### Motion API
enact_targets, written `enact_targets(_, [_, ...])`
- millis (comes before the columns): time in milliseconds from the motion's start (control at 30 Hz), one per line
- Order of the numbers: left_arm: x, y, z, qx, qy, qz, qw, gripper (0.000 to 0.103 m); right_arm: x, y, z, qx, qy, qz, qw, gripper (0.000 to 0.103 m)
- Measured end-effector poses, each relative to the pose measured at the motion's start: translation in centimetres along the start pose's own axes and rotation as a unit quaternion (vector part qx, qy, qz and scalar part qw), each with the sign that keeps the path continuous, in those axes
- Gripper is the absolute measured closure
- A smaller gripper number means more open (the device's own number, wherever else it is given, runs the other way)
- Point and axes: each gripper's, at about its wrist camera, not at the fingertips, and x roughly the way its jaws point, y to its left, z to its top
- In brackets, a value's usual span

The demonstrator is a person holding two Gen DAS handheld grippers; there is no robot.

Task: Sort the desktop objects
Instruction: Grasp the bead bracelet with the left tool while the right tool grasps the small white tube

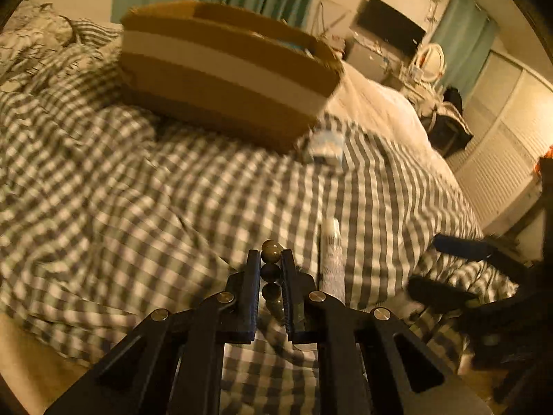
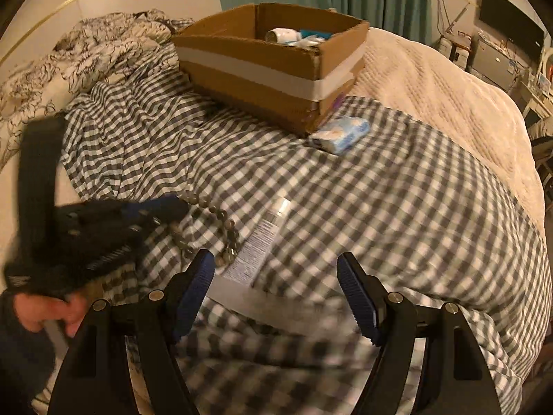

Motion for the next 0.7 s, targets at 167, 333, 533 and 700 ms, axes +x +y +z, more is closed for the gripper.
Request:
enact_targets(167, [0.2,0.9,0.6,-0.007,-0.003,0.016,0.9998,0.092,4.0,1.2,1.1,0.023,0.035,-0.003,0.999,0.03])
enact_targets(333, [1.0,2.1,0.5,-0.018,0.004,0.016,0.9997,0.092,7.5,0.5,1.0,0.044,0.068,-0.002,0.997,0.051])
enact_targets(533, [1.8,2.5,0.6,-0.03,0.014,0.005,0.9994,0.092,8.7,-0.4,1.2,0.053,0.067,0.01,0.996,0.084])
enact_targets(700, [1.1,2.3,0.5,-0.029,0.009,-0.003,0.9995,0.092,6.6,-1.1,1.8,0.072,0.037,0.032,0.996,0.103])
